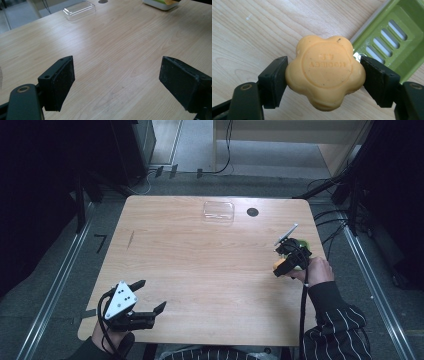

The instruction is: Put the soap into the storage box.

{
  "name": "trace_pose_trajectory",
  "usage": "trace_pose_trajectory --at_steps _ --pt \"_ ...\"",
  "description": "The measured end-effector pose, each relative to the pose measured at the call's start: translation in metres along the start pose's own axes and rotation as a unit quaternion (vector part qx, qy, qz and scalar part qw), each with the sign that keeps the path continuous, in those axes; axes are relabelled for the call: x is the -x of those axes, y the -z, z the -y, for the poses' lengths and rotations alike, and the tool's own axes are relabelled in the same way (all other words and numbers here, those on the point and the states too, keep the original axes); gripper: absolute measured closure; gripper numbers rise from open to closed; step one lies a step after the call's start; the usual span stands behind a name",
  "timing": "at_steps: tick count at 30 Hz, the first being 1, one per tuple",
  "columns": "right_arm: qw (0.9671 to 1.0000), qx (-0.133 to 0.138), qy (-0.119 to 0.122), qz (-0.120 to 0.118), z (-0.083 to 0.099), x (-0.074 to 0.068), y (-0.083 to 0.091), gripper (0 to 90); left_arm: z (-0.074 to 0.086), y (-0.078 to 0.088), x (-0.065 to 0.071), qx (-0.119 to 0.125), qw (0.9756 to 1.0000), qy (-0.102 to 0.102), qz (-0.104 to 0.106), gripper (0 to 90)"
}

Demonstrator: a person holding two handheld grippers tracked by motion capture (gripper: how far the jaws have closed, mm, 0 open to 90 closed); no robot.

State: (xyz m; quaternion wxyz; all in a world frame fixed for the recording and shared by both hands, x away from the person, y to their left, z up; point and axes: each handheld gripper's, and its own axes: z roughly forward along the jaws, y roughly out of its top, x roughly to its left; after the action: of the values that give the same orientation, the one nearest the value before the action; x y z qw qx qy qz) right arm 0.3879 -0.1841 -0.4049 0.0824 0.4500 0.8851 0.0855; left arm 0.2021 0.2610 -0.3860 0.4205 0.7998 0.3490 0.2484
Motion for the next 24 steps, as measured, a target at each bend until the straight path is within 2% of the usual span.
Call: trace_pose_trajectory --at_steps 24 --pt "0.9980 0.028 -0.053 0.020 0.008 0.028 0.004 26.1 0.000 -0.001 0.000 0.000 1.0000 0.000 0.002 13.6"
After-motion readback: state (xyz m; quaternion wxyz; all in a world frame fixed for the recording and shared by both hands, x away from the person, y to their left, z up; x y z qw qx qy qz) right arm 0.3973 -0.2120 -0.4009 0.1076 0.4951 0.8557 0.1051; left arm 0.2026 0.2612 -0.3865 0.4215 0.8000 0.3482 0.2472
